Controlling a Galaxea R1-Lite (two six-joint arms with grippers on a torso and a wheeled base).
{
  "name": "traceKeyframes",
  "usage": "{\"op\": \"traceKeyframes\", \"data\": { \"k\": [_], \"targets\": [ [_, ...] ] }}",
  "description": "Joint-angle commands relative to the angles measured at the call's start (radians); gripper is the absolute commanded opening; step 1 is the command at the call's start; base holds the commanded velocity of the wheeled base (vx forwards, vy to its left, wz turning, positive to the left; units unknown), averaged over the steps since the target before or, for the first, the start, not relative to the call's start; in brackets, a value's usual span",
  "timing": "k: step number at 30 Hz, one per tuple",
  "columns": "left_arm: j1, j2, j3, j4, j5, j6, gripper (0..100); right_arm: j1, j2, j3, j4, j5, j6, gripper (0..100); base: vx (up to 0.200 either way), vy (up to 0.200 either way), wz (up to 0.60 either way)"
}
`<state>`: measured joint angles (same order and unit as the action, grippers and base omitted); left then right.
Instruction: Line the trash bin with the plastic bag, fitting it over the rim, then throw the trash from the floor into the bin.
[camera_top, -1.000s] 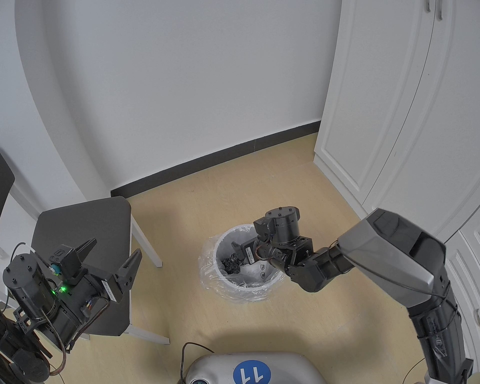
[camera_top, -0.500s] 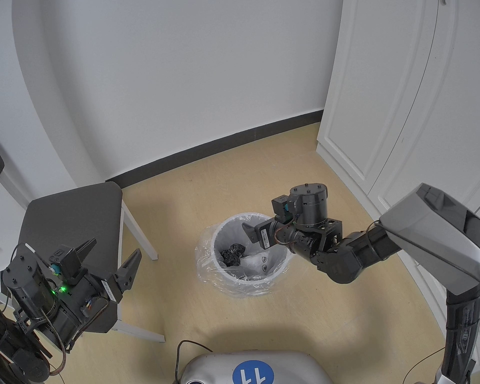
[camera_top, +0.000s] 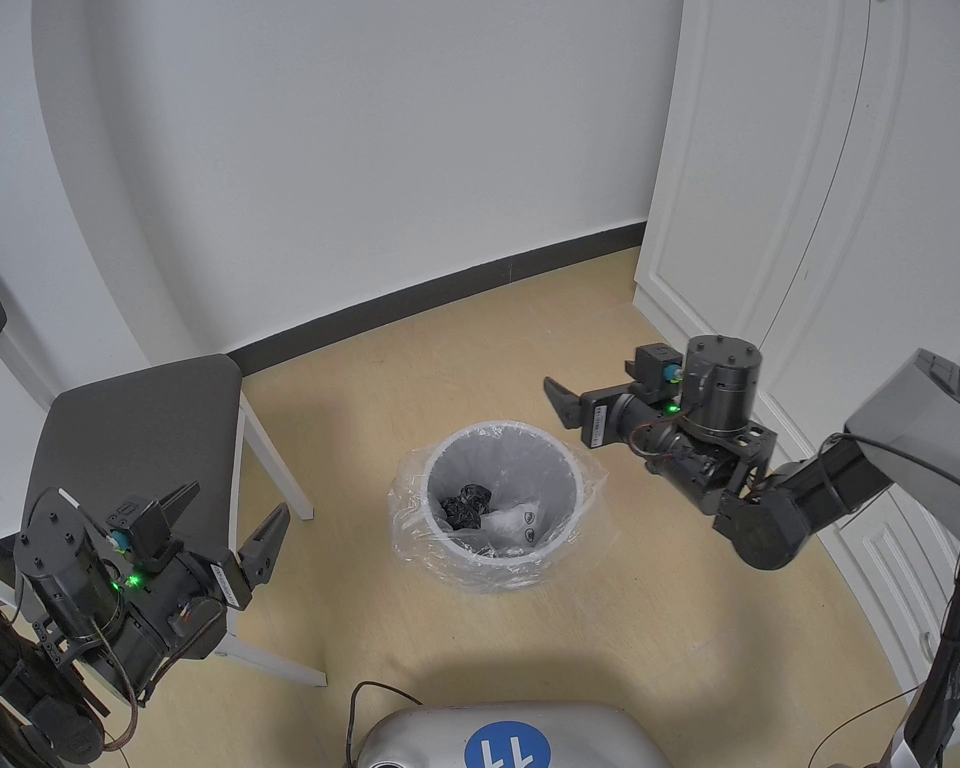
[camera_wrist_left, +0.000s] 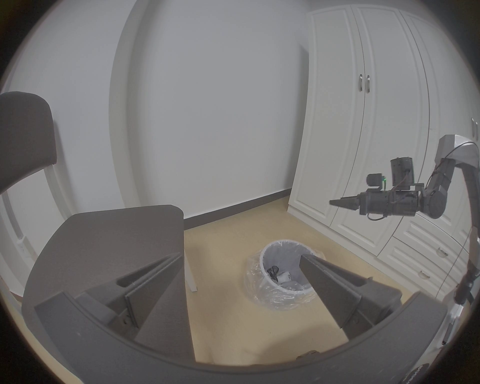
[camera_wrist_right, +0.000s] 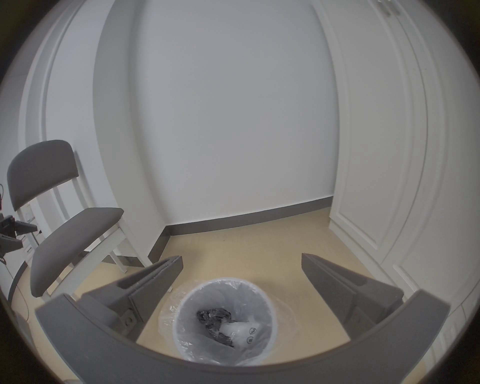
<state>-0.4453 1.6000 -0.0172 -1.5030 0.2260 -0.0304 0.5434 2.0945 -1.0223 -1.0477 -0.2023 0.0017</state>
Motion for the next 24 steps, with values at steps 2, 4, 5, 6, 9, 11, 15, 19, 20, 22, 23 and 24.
{"op": "traceKeyframes", "data": {
  "k": [2, 4, 5, 6, 9, 11, 15, 19, 20, 22, 23, 24],
  "targets": [
    [0.000, -0.020, 0.017, -0.029, 0.000, 0.000, 100, -0.142, -0.252, 0.222, -0.022, -0.015, 0.023, 100, 0.000, 0.000, 0.00],
    [0.000, -0.101, 0.017, -0.026, -0.002, 0.000, 100, -0.188, -0.320, 0.269, -0.025, -0.025, 0.023, 100, 0.000, 0.000, 0.00],
    [0.000, -0.121, 0.017, -0.026, -0.002, 0.000, 100, -0.198, -0.337, 0.281, -0.025, -0.025, 0.021, 100, 0.000, 0.000, 0.00],
    [0.000, -0.149, 0.017, -0.025, 0.000, 0.000, 100, -0.217, -0.363, 0.298, -0.025, -0.025, 0.021, 100, 0.000, 0.000, 0.00],
    [0.004, -0.230, 0.017, -0.022, 0.003, 0.000, 100, -0.267, -0.450, 0.346, -0.025, -0.025, 0.023, 100, 0.000, 0.000, 0.00],
    [0.017, -0.282, 0.017, -0.013, 0.004, 0.000, 100, -0.292, -0.502, 0.377, -0.026, -0.025, 0.026, 100, 0.000, 0.000, 0.00],
    [0.083, -0.371, 0.017, 0.010, 0.001, 0.010, 100, -0.315, -0.603, 0.433, -0.028, -0.022, 0.031, 100, 0.000, 0.000, 0.00],
    [0.154, -0.448, 0.017, 0.021, 0.000, 0.070, 100, -0.318, -0.702, 0.492, -0.028, -0.022, 0.034, 100, 0.000, 0.000, 0.00],
    [0.165, -0.463, 0.017, 0.026, -0.002, 0.084, 100, -0.318, -0.723, 0.507, -0.028, -0.020, 0.034, 100, 0.000, 0.000, 0.00],
    [0.174, -0.497, 0.017, 0.032, -0.002, 0.116, 100, -0.318, -0.769, 0.538, -0.029, -0.022, 0.032, 100, 0.000, 0.000, 0.00],
    [0.174, -0.512, 0.017, 0.038, -0.002, 0.129, 100, -0.318, -0.791, 0.550, -0.029, -0.022, 0.032, 100, 0.000, 0.000, 0.00],
    [0.174, -0.512, 0.017, 0.038, -0.002, 0.129, 100, -0.318, -0.791, 0.550, -0.029, -0.022, 0.032, 100, 0.000, 0.000, 0.00]
  ]
}}
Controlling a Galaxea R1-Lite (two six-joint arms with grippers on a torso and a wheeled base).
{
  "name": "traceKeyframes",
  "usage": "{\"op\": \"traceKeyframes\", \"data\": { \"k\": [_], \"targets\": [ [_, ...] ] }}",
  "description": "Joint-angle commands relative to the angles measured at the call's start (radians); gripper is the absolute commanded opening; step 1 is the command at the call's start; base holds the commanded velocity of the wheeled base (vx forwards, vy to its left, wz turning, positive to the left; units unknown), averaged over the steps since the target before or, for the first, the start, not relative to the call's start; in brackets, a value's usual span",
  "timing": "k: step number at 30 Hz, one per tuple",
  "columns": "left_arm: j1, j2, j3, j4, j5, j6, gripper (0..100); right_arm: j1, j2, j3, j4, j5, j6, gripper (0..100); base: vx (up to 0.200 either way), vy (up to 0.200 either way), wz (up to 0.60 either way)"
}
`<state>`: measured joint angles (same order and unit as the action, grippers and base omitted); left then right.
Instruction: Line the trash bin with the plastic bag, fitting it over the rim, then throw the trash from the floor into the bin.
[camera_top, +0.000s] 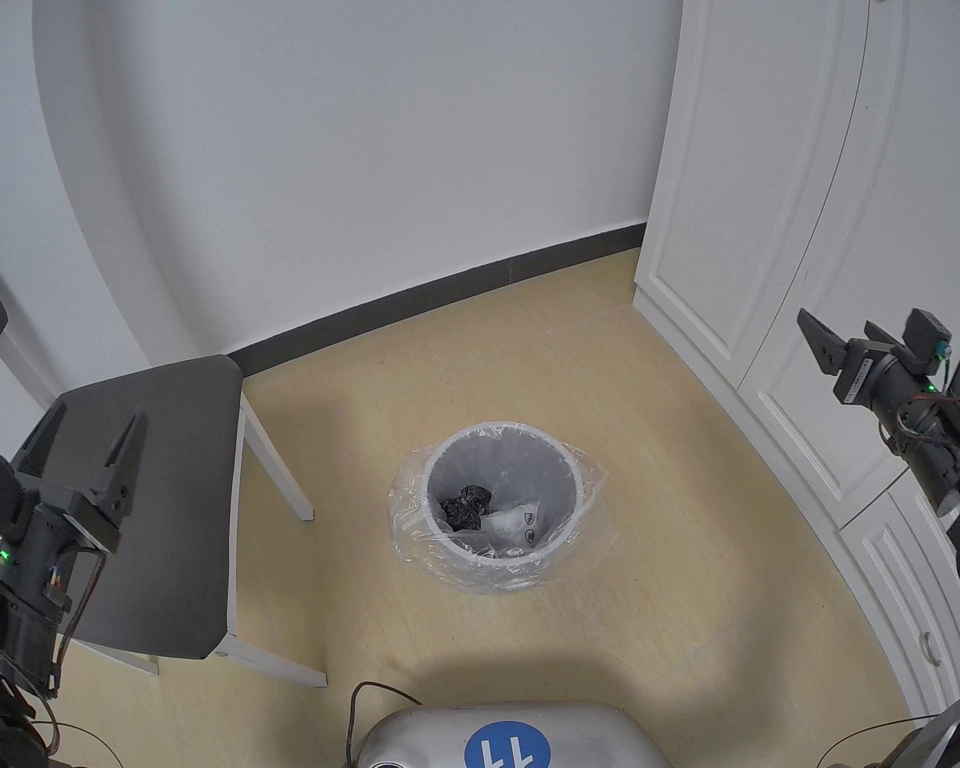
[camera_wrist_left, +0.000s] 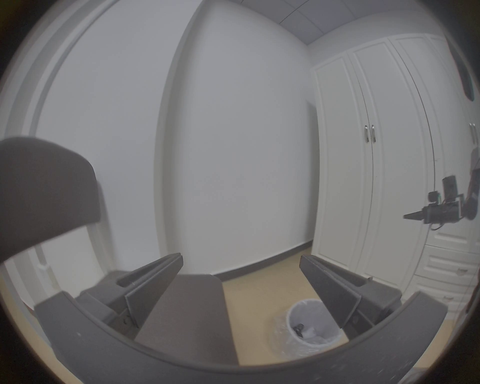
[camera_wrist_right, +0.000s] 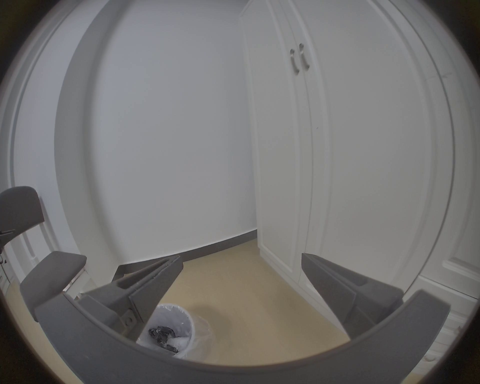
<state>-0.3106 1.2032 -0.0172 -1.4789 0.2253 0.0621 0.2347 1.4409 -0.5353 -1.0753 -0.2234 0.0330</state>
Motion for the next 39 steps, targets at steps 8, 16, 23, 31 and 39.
{"op": "traceKeyframes", "data": {
  "k": [8, 16, 23, 31, 39],
  "targets": [
    [0.041, -0.306, 0.017, 0.134, -0.001, 0.111, 100, -0.011, -0.407, 0.173, 0.015, -0.014, -0.004, 100, 0.000, 0.000, 0.00],
    [0.039, -0.491, -0.012, 0.362, -0.004, 0.113, 100, -0.051, -0.543, 0.258, 0.018, -0.013, -0.007, 100, 0.000, 0.000, 0.00],
    [0.039, -0.769, -0.073, 0.715, -0.001, 0.113, 100, -0.084, -0.712, 0.371, 0.074, -0.011, -0.012, 100, 0.000, 0.000, 0.00],
    [0.159, -0.961, -0.188, 1.023, -0.009, 0.099, 100, -0.144, -0.945, 0.394, 0.265, -0.005, 0.002, 100, 0.000, 0.000, 0.00],
    [0.212, -0.996, -0.190, 1.025, -0.012, 0.099, 100, -0.222, -1.131, 0.388, 0.345, 0.006, 0.059, 100, 0.000, 0.000, 0.00]
  ]
}}
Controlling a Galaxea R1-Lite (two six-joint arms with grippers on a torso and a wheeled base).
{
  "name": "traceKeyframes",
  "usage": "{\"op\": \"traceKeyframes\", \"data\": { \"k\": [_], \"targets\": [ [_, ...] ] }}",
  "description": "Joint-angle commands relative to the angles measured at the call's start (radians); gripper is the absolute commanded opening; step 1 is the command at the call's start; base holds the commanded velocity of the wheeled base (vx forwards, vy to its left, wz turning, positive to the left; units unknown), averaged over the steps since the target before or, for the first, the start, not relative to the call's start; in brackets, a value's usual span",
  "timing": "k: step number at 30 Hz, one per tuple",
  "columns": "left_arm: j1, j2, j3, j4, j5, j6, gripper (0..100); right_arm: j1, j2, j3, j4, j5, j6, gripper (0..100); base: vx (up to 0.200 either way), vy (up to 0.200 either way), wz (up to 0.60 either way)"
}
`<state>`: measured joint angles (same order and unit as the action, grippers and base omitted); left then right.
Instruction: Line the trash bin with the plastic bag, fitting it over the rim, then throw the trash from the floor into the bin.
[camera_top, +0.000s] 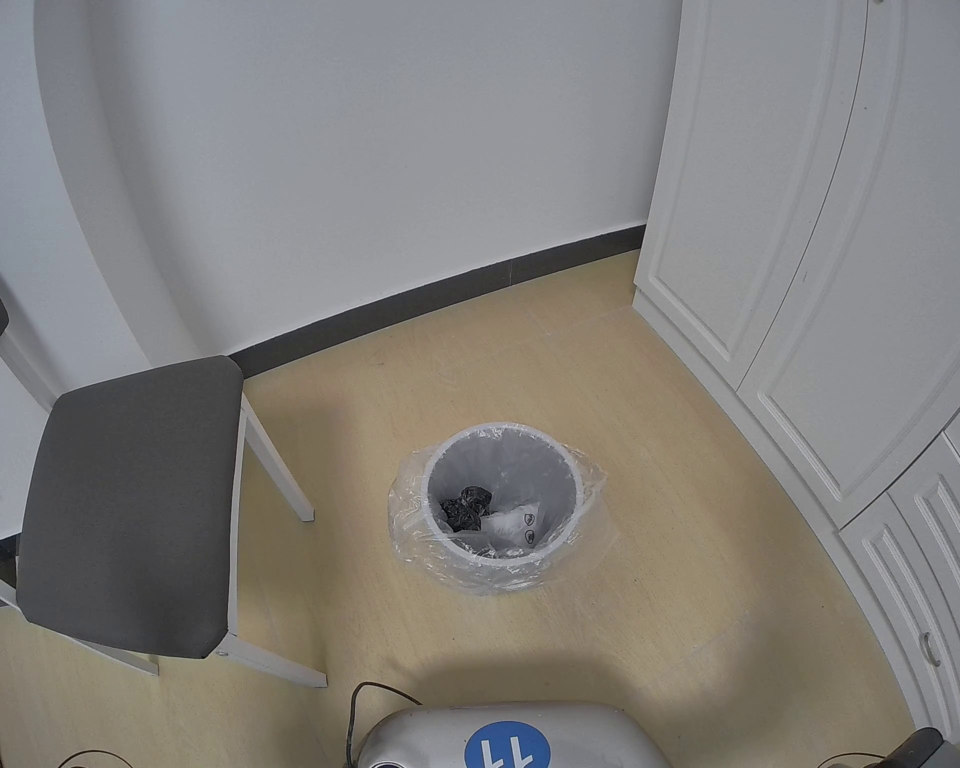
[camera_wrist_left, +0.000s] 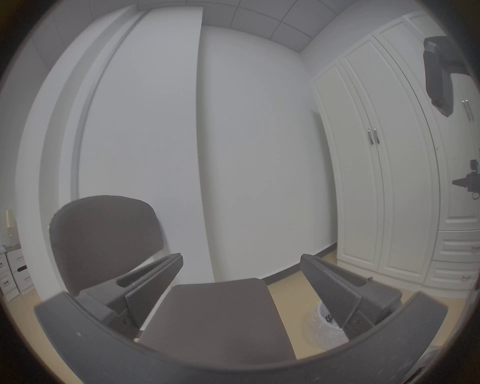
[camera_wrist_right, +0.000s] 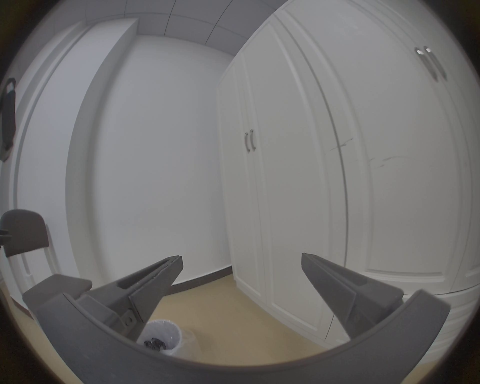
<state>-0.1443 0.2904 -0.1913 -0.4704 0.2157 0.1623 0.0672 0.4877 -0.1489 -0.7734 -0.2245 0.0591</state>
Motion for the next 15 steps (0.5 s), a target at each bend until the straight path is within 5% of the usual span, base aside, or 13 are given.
{"op": "traceKeyframes", "data": {
  "k": [1, 15],
  "targets": [
    [0.049, -0.091, -0.013, 0.019, -0.003, -0.001, 100, -0.058, -0.204, 0.002, 0.054, 0.008, 0.044, 100, 0.000, 0.000, 0.00],
    [0.054, -0.194, 0.018, 0.058, -0.009, -0.001, 100, -0.064, -0.488, 0.061, 0.295, 0.065, 0.079, 100, 0.000, 0.000, 0.00]
  ]
}}
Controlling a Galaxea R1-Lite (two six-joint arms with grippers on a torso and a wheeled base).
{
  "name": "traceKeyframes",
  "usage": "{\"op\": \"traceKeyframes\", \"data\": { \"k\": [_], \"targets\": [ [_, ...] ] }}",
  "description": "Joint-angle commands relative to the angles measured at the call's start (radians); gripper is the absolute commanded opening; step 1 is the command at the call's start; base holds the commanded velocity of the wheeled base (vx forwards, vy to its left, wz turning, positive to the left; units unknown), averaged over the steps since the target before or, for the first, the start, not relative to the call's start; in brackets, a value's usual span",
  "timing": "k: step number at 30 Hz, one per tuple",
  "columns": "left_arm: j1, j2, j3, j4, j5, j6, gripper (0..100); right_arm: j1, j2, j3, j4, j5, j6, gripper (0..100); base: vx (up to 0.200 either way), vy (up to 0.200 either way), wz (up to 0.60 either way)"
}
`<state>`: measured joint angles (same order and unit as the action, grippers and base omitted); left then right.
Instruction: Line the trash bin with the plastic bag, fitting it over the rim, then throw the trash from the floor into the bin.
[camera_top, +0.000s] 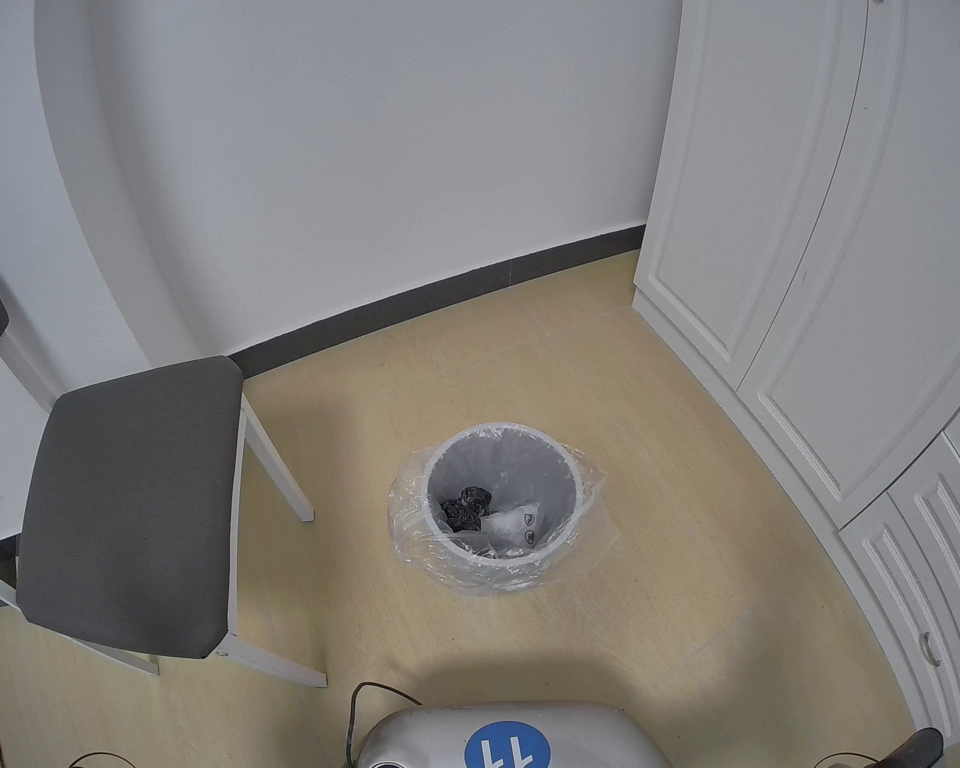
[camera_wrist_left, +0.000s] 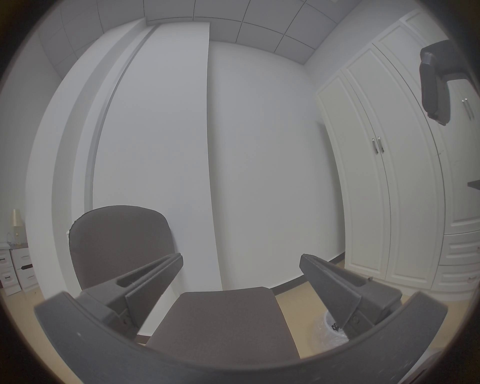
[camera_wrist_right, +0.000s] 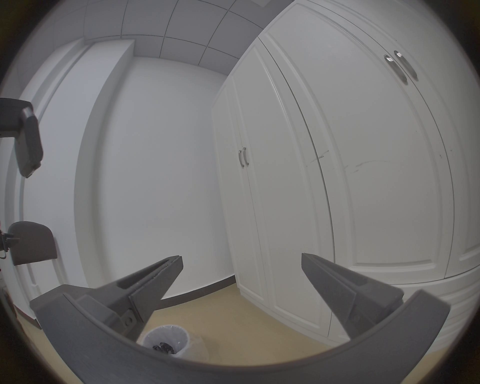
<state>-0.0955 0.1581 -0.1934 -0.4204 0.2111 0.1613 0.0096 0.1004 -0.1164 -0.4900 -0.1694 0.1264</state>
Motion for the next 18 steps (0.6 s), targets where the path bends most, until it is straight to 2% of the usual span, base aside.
{"op": "traceKeyframes", "data": {
  "k": [1, 7, 11, 18],
  "targets": [
    [0.007, -0.063, 0.025, 0.005, -0.006, 0.000, 100, -0.007, -0.100, 0.030, 0.011, 0.008, 0.013, 100, 0.000, 0.000, 0.00],
    [0.008, -0.063, 0.031, -0.001, -0.007, -0.005, 100, -0.007, -0.100, 0.034, 0.007, 0.005, 0.012, 100, 0.000, 0.000, 0.00],
    [0.050, -0.088, 0.035, 0.015, -0.012, -0.008, 100, -0.007, -0.100, 0.034, 0.007, 0.005, 0.002, 100, 0.000, 0.000, 0.00],
    [0.074, -0.137, 0.052, 0.065, -0.055, -0.040, 100, -0.008, -0.100, 0.050, 0.005, 0.011, -0.004, 100, 0.000, 0.000, 0.00]
  ]
}}
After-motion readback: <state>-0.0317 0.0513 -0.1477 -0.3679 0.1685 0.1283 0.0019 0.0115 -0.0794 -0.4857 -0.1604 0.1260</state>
